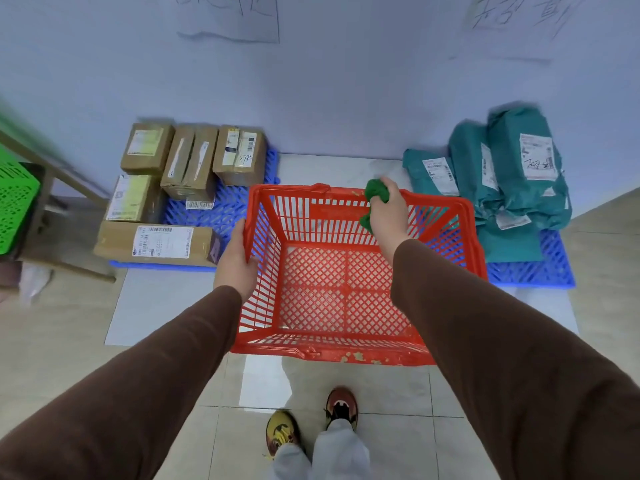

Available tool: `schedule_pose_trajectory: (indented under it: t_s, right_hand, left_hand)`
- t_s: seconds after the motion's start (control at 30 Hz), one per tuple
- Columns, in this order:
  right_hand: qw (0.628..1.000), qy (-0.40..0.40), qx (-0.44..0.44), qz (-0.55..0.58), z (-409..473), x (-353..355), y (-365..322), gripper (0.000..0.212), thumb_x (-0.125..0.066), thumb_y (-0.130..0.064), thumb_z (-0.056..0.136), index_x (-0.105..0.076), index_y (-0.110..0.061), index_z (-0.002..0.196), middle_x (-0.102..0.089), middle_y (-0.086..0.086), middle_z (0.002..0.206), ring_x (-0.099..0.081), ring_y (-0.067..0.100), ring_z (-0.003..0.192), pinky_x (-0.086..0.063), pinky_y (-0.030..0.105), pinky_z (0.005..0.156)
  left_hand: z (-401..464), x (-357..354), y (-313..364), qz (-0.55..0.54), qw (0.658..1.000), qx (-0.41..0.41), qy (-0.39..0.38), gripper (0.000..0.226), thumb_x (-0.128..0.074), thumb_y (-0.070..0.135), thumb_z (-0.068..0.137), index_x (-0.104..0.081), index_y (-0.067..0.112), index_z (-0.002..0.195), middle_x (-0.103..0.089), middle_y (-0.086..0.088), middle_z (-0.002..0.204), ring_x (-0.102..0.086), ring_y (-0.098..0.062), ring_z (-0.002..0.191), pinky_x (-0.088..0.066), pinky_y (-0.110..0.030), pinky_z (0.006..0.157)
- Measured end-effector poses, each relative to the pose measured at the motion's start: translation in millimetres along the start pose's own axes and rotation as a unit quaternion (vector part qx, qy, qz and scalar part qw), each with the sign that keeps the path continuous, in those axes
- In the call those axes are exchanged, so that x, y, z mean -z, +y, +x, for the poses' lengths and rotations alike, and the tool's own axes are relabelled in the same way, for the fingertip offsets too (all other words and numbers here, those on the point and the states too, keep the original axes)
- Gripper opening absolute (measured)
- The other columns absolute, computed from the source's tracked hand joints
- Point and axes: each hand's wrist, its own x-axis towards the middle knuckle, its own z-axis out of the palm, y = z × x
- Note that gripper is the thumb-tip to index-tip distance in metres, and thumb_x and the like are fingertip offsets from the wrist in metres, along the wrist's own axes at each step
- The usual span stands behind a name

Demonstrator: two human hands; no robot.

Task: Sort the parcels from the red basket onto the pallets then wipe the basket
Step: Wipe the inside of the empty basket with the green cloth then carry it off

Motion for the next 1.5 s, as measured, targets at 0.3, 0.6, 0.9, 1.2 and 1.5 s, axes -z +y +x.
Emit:
schedule_pose_trajectory:
  t_s: [0.3, 0.6, 0.9, 1.2, 1.5]
  right_hand:
    - [0.994, -0.108, 0.017, -0.003, -19, -40, -23, 0.047, -0.039, -0.004, 0.103, -0.053, -0.03, 0.14, -0.05, 0.0, 0.139, -0.054, 0.015, 0.11, -0.053, 0.022, 0.075]
    - [0.985, -0.154, 0.048, -0.068, -67, -55, 14, 0.05, -0.043, -0.003, 0.101, -0.051, -0.03, 0.142, -0.053, 0.002, 0.142, -0.061, 0.018, 0.111, -0.06, 0.039, 0.089]
    - [0.979, -0.196, -0.051, -0.013, -75, -28, 25, 0.05, -0.044, -0.001, 0.103, -0.052, -0.03, 0.142, -0.05, 0.0, 0.136, -0.058, 0.016, 0.109, -0.056, 0.036, 0.092]
    - [0.954, -0.273, 0.024, -0.126, -130, 6, 25, 0.014, -0.055, -0.016, 0.102, -0.054, -0.022, 0.115, -0.06, -0.002, 0.109, -0.061, 0.015, 0.094, -0.049, 0.032, 0.072]
    - [0.922, -0.331, 0.058, -0.192, -183, 37, 29, 0.022, -0.062, -0.026, 0.099, -0.066, -0.006, 0.108, -0.071, 0.016, 0.105, -0.067, 0.028, 0.091, -0.054, 0.048, 0.09]
  left_hand:
    - [5, -1, -5, -0.054, 0.998, -0.013, -0.015, 0.064, -0.055, 0.029, 0.099, -0.02, 0.038, 0.152, -0.06, 0.009, 0.118, -0.065, -0.012, 0.101, -0.055, -0.045, 0.094]
    - [6, 0, -6, -0.05, 0.998, -0.007, -0.024, 0.067, -0.055, 0.029, 0.099, -0.018, 0.036, 0.155, -0.059, 0.004, 0.124, -0.065, -0.018, 0.103, -0.055, -0.049, 0.095]
    - [9, 3, -12, -0.038, 0.999, -0.012, -0.033, 0.07, -0.053, 0.022, 0.1, -0.014, 0.036, 0.157, -0.056, -0.004, 0.14, -0.063, -0.021, 0.112, -0.052, -0.05, 0.1]
    - [-39, 8, -33, -0.022, 0.999, -0.002, -0.045, 0.095, -0.064, 0.015, 0.093, 0.003, 0.029, 0.16, -0.041, -0.006, 0.155, -0.05, -0.026, 0.134, -0.041, -0.048, 0.113]
    - [-111, 0, -46, 0.207, 0.967, -0.146, -0.003, 0.082, -0.063, 0.031, 0.094, -0.016, 0.015, 0.16, -0.006, -0.01, 0.169, 0.002, -0.032, 0.155, -0.005, -0.042, 0.126]
